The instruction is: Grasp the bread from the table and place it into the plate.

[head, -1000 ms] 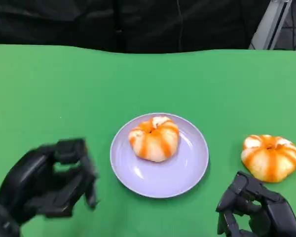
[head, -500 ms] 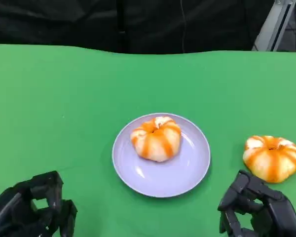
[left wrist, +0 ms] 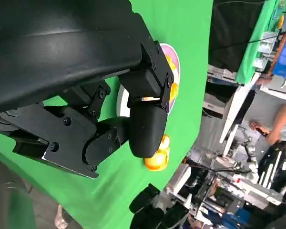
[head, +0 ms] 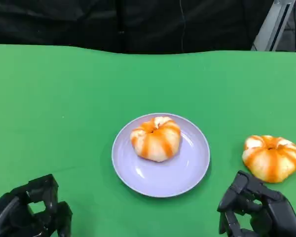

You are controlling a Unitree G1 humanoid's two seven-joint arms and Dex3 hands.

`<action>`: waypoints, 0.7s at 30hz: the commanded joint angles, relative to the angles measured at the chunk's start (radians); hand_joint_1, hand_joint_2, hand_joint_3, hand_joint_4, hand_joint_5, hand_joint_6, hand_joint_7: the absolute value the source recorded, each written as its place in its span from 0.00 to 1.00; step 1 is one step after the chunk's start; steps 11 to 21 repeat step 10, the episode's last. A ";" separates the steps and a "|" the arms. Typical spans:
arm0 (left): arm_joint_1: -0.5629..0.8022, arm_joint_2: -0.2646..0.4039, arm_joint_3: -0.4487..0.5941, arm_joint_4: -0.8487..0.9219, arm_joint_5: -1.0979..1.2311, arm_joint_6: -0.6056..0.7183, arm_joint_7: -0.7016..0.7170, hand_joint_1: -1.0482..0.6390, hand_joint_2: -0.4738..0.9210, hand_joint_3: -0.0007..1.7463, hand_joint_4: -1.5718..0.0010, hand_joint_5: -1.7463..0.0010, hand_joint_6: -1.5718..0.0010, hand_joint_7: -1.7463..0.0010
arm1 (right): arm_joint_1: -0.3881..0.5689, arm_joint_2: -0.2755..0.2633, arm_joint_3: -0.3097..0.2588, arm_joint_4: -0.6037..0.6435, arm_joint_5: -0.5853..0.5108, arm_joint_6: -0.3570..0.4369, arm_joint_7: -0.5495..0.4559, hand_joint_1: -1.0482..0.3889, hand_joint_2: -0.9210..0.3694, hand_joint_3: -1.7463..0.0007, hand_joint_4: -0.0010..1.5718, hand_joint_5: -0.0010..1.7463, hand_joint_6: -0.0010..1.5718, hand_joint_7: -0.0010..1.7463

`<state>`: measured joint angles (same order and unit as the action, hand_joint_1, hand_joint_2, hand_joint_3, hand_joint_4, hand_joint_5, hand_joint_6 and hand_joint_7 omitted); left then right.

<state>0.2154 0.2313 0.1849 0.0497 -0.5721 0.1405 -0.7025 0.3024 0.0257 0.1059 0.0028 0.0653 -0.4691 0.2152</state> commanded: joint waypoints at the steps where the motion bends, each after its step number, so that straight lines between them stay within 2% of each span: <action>1: -0.008 -0.006 0.009 -0.010 0.019 -0.013 0.018 0.58 0.80 0.61 0.43 0.00 0.48 0.06 | 0.009 -0.016 -0.011 -0.006 0.011 -0.009 -0.001 0.63 0.25 0.35 0.51 1.00 0.46 0.89; 21: -0.006 -0.011 0.010 -0.024 0.021 0.002 0.034 0.59 0.78 0.64 0.43 0.00 0.47 0.07 | 0.014 -0.014 -0.009 -0.006 0.016 -0.022 0.005 0.62 0.25 0.35 0.50 1.00 0.46 0.89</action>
